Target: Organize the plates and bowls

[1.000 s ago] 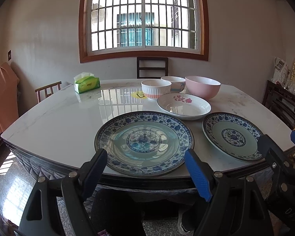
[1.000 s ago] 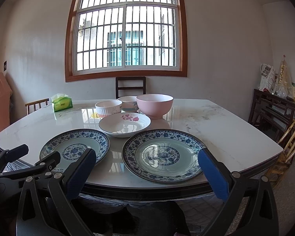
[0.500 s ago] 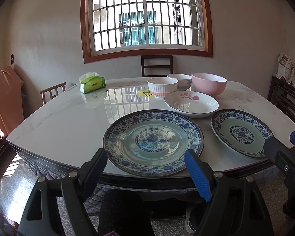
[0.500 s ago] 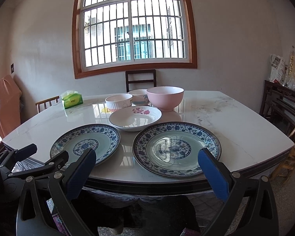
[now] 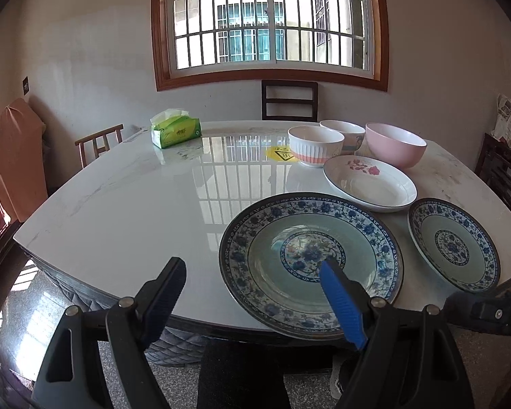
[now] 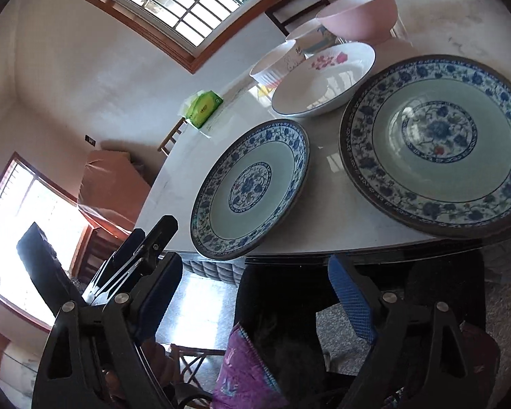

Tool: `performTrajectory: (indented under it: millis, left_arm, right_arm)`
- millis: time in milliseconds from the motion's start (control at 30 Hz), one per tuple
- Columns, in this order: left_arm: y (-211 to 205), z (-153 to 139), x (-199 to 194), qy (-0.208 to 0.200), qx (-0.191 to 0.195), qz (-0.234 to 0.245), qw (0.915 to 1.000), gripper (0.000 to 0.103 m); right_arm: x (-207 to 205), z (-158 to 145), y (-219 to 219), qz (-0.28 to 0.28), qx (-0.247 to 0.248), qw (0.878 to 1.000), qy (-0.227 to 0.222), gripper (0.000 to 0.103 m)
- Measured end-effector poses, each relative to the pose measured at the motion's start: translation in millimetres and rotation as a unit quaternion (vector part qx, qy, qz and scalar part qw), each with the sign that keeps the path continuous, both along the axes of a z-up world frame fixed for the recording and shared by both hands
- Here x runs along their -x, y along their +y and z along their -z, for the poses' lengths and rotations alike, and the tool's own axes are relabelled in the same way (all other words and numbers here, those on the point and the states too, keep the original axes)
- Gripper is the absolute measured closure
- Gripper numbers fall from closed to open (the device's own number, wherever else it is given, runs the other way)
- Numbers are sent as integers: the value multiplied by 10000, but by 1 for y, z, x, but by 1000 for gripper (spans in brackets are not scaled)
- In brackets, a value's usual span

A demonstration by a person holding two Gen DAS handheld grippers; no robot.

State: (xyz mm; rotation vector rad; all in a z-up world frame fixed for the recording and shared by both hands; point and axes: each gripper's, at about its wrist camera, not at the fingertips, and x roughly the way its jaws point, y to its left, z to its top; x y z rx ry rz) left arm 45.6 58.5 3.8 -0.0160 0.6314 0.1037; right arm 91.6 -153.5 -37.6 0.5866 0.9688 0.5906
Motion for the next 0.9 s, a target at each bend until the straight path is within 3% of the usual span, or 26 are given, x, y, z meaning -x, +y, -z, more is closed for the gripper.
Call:
performTrajectory:
  millis: [133, 467, 567, 633, 900]
  left_arm:
    - [12, 4, -15, 223, 243, 55, 9994, 20]
    - [26, 24, -41, 683, 578, 133, 9959, 22]
    - [29, 29, -48, 795, 600, 163, 9949, 40]
    - [30, 34, -54, 964, 628, 187, 9932, 65]
    - [42, 43, -64, 1091, 838, 168, 9903, 78]
  right_arm:
    - [-11, -1, 7, -13, 109, 9999, 38, 24]
    - [-45, 3, 22, -92, 676, 9971, 324, 28]
    - [-52, 7, 25, -107, 810, 9960, 362, 34]
    - [-56, 8, 29, -128, 892, 9952, 374, 37]
    - [-65, 12, 40, -203, 1018, 9935, 463, 45]
